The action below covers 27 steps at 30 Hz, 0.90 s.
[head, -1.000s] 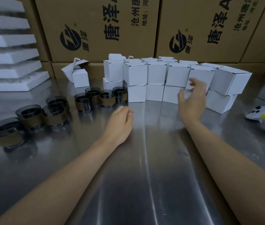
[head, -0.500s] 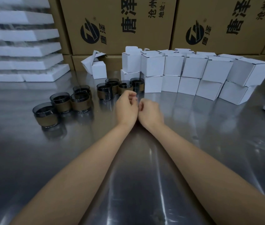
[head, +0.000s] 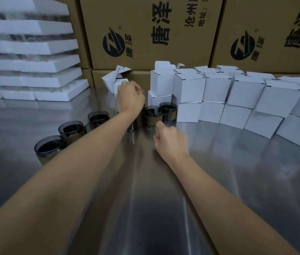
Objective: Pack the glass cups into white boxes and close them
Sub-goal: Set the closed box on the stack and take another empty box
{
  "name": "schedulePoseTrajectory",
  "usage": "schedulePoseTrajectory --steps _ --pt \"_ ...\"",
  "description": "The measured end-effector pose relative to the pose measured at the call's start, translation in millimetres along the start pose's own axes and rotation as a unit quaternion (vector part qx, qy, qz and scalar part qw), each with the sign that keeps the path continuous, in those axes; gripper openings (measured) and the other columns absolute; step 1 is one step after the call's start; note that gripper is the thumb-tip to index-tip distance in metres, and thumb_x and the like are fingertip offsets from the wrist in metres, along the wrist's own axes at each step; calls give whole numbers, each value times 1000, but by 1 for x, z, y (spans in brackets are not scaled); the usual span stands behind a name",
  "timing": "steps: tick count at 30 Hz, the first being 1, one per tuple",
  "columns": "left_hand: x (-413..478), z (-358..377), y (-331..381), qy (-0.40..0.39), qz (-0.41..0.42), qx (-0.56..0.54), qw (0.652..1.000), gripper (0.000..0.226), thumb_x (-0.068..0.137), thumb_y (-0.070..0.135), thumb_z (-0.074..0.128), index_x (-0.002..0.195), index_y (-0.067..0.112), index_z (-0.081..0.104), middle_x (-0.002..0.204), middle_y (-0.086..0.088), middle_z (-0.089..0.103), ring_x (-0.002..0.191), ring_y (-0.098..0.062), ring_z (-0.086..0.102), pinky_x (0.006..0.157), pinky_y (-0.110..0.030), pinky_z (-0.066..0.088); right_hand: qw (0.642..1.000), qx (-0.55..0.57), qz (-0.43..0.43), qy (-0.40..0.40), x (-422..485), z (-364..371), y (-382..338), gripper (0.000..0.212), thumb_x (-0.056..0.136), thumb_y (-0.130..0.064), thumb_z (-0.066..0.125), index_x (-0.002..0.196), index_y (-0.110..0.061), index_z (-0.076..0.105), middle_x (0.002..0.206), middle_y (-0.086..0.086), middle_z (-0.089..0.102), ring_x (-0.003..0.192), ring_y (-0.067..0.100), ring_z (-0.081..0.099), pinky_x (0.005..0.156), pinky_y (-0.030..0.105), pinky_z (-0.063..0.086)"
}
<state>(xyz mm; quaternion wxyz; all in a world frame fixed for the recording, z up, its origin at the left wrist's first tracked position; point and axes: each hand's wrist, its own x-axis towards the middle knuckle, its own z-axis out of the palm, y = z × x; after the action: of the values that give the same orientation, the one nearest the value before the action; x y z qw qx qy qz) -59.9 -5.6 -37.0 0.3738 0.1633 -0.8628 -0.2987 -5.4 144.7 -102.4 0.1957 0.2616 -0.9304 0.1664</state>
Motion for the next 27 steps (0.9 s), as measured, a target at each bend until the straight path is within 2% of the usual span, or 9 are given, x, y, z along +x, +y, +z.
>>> schedulePoseTrajectory --steps 5,8,12,16,19,21,24,27 --pt "62 27 -29 -29 -59 75 995 25 95 15 49 116 11 63 135 -10 41 126 -27 40 100 -38 44 999 11 -26 -23 24 14 2 6 93 -19 48 93 -18 41 89 11 64 83 36 62 62 33 35" --pt "92 40 -51 -52 -90 81 991 36 95 19 47 130 10 53 147 -10 27 136 -28 25 106 -40 37 998 23 -47 -23 34 22 1 11 93 -18 46 89 -19 35 77 6 54 80 35 61 61 33 32" --pt "122 56 -72 -77 -111 87 987 44 97 27 44 139 14 46 155 -11 15 141 -30 15 110 -44 33 997 38 -52 -39 42 31 4 13 92 -17 46 88 -19 34 76 2 48 81 34 59 62 33 32" --pt "141 67 -82 -109 -98 114 983 48 98 34 42 141 15 43 157 -12 16 142 -33 14 107 -44 30 995 57 -65 -45 43 32 5 16 93 -18 46 86 -20 31 75 1 46 79 32 56 62 33 31" --pt "146 71 -82 -131 -103 107 980 51 99 32 42 142 5 38 153 -10 23 139 -31 21 105 -46 34 995 65 -66 -42 44 32 6 17 92 -20 46 85 -20 31 75 1 46 79 32 56 62 33 33" --pt "146 70 -76 -91 -114 62 987 46 98 25 43 136 -1 41 147 -11 32 134 -31 29 103 -45 38 995 68 -64 -35 44 33 6 18 92 -20 47 85 -20 31 75 1 47 80 34 57 62 34 35" --pt "138 55 -60 23 -106 -13 994 37 97 19 44 127 -1 51 142 -10 41 130 -30 39 104 -42 37 995 82 -56 -15 44 33 6 16 90 -18 48 85 -19 33 71 2 46 77 36 58 61 34 36" --pt "116 26 -36 136 -73 -56 986 40 96 21 48 134 6 50 148 -4 39 135 -21 37 112 -37 30 994 94 -47 35 45 30 4 15 90 -17 49 83 -19 36 67 3 47 72 35 58 58 33 33"
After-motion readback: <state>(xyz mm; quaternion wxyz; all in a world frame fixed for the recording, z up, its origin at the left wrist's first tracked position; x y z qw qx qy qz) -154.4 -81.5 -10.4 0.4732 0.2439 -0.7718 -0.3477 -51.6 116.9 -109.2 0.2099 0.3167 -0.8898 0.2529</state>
